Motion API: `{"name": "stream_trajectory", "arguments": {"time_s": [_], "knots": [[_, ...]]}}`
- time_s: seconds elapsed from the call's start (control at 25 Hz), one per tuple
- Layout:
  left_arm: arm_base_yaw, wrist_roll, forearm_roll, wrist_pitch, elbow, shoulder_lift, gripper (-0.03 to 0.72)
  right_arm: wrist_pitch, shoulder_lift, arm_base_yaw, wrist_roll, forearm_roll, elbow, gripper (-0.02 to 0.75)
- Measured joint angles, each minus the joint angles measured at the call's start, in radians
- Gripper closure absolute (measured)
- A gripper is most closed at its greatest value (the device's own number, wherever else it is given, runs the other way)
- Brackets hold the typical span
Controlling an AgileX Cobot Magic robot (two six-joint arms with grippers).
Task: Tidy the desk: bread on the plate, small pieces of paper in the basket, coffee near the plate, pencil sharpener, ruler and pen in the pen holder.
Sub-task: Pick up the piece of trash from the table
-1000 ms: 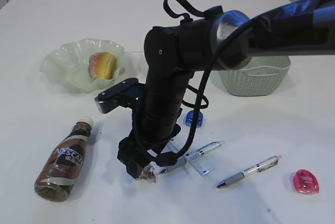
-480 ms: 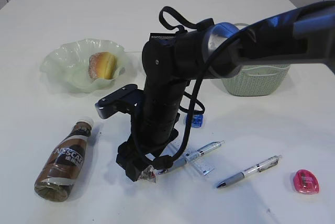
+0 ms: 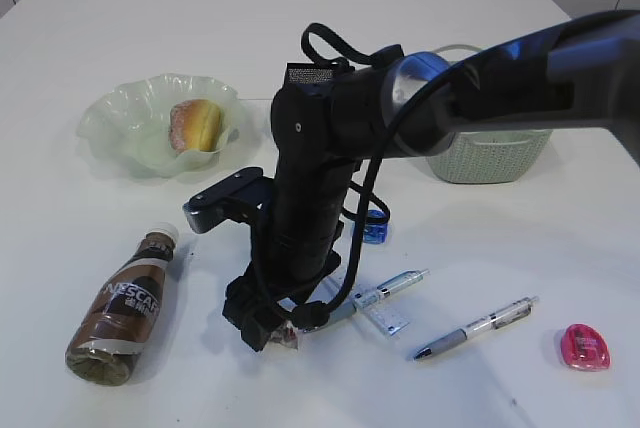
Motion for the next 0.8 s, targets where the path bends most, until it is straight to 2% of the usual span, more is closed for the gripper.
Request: {"name": "stream_trajectory", "arguments": {"time_s": [0.8], "knots": [[0.000,0.000,0.009,0.000,0.000,0.000,0.232,-0.006,0.010,0.000,0.002,0.000,0.000,0.151]]}}
